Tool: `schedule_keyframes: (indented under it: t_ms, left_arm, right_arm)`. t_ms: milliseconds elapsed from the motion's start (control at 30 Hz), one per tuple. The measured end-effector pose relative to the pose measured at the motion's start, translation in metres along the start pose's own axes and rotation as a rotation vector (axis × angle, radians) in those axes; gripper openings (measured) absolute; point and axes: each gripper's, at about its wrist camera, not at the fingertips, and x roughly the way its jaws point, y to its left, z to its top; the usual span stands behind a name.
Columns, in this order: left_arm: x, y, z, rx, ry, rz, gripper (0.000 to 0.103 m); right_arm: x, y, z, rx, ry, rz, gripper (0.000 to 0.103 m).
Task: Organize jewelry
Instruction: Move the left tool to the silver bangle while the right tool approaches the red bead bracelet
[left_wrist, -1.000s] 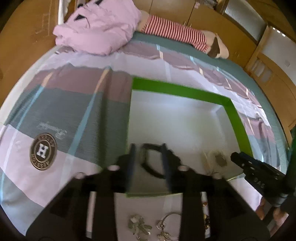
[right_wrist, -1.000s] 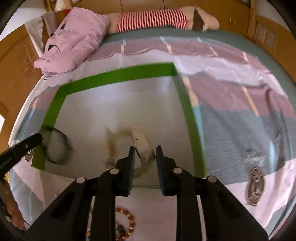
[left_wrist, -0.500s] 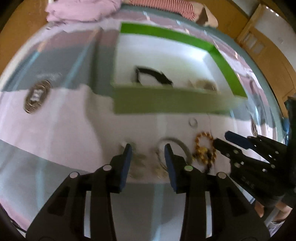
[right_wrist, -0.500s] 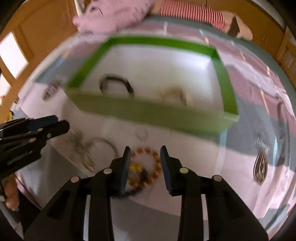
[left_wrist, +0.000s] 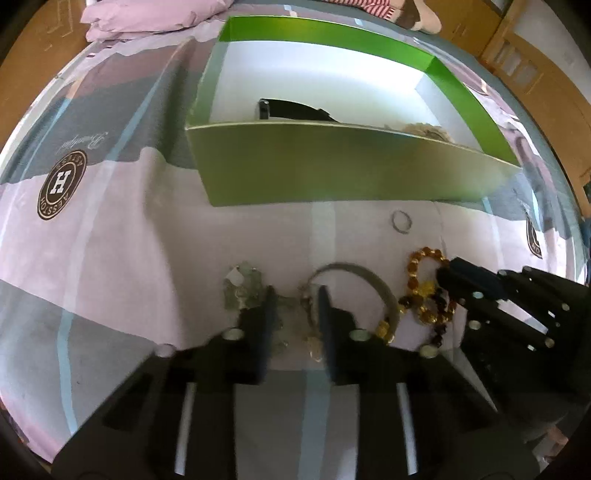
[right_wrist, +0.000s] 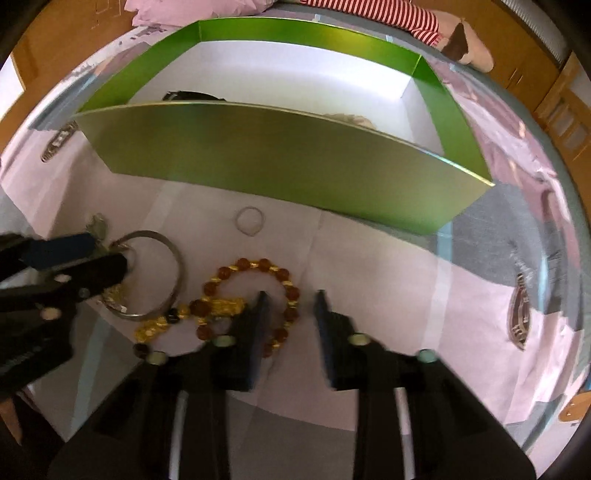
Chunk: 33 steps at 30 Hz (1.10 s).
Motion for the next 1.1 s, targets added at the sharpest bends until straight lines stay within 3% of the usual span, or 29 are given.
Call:
schedule_keyframes:
  t_ms: [67, 267, 400, 600, 733, 833, 967, 1100]
  left_arm:
    - [0.0, 0.0, 0.001, -0.002, -0.006, 0.009, 0.01]
    - [-0.002, -0.002, 0.001, 0.011, -0.033, 0.071, 0.01]
    - [-0.006, 0.01, 0.006, -0.018, -0.027, 0.028, 0.01]
    - [-0.015, 0.028, 0.014, -0.09, -0.059, -0.064, 0.01]
    - [-0.009, 0.032, 0.017, -0.109, -0.035, -0.076, 0.01]
    - [-0.007, 0.029, 0.014, -0.093, -0.021, -0.064, 0.01]
    - [-0.005, 0.024, 0.012, -0.073, -0.01, -0.062, 0.02]
    - [-0.003, 0.015, 0.011, -0.044, -0.011, -0.058, 0.02]
  right_arm:
    - [0.001, -0.001, 0.004, 0.002, -0.005, -0.005, 0.01]
    - [0.001, -0.012, 0.007, 0.031, -0.011, -0.019, 0.01]
    - [0.004, -0.022, 0.011, 0.051, -0.018, -0.077, 0.01]
    - [-0.006, -0.043, 0.014, 0.104, -0.042, -0.046, 0.01]
    - [-0.006, -0.05, 0.011, 0.137, -0.029, -0.026, 0.018]
    - [-0.003, -0.051, 0.008, 0.142, -0.015, -0.026, 0.018]
    - [-0.001, -0.047, 0.004, 0.143, -0.001, -0.035, 0.023]
    - [0.001, -0.043, 0.002, 0.134, 0.007, -0.038, 0.028]
